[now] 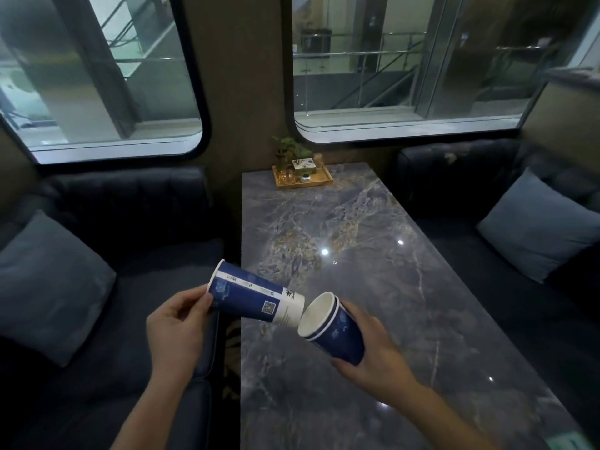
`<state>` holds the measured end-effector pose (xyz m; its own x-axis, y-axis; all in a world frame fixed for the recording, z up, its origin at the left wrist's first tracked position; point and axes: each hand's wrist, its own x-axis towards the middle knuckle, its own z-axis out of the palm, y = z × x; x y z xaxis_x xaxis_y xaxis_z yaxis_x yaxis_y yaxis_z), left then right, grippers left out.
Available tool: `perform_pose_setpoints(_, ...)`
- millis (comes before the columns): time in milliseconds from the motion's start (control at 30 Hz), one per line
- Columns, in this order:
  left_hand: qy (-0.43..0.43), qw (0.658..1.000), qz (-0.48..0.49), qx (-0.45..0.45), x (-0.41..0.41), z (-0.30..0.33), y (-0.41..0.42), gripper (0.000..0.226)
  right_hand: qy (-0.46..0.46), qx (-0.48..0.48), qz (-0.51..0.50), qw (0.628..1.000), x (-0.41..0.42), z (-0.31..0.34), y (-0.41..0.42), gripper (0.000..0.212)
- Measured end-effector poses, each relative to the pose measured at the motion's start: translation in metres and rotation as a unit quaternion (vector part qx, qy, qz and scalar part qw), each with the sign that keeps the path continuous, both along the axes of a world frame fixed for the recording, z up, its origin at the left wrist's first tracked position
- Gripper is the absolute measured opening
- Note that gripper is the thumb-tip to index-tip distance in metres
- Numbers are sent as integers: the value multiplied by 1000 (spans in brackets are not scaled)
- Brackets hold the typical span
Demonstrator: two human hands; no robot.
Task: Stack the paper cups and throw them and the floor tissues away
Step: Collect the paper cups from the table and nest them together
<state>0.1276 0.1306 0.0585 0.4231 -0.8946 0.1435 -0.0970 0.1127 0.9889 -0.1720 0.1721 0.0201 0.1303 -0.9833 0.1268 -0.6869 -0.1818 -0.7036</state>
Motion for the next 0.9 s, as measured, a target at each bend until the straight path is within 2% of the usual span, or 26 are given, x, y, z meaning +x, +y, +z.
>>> perform_pose_setpoints(233,63,998,18,3,-10,-4,36,21,51,-33,29,998,2,3,22,86)
perform_pose_setpoints(467,69,997,18,-3,-14,3,49,20,67,-40,44,996,5,7,25,86)
perform_pose_setpoints(900,73,994,-68,50,-41,-9,67,18,67,-46,73,994,19,3,29,87)
